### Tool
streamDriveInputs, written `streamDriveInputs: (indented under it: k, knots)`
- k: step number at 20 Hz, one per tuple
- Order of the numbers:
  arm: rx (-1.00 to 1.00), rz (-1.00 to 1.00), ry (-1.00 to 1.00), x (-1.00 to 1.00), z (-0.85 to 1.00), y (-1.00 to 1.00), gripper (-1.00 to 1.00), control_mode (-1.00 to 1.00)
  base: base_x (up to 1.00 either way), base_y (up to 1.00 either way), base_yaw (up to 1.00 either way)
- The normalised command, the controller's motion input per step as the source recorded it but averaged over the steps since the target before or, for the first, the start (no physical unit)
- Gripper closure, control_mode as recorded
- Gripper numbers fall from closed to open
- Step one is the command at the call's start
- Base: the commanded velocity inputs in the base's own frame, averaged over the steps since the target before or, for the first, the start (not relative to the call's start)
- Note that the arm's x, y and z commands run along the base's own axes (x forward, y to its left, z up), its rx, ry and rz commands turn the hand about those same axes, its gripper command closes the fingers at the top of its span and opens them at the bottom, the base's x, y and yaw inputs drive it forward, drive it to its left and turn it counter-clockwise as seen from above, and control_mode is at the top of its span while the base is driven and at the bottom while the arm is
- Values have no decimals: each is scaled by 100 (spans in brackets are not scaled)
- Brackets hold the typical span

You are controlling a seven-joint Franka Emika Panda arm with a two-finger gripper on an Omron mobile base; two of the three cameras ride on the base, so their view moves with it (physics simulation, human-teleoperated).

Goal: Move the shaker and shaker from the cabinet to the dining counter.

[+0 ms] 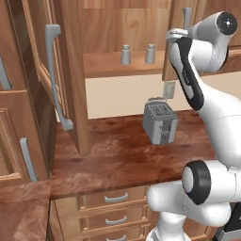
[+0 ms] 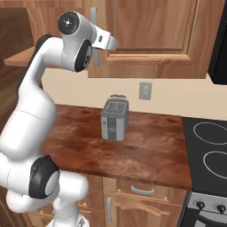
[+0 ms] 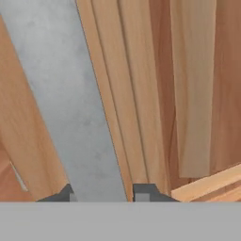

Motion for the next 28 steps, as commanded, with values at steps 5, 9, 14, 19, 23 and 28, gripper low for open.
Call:
streamDriveInputs:
  k: [5,9,14,19,23,28]
  knots:
    - [0,0,0,-67,-1,-48,100,-100,0,0,0]
    - [0,0,0,-76,0,-59,100,-100,0,0,0]
    - [0,0,0,-81,0,-68,100,-100,0,0,0]
    - [0,0,0,-81,0,-67,100,-100,0,0,0]
    - [0,0,0,-82,0,-72,100,-100,0,0,0]
    - [0,0,0,-81,0,-74,100,-100,0,0,0]
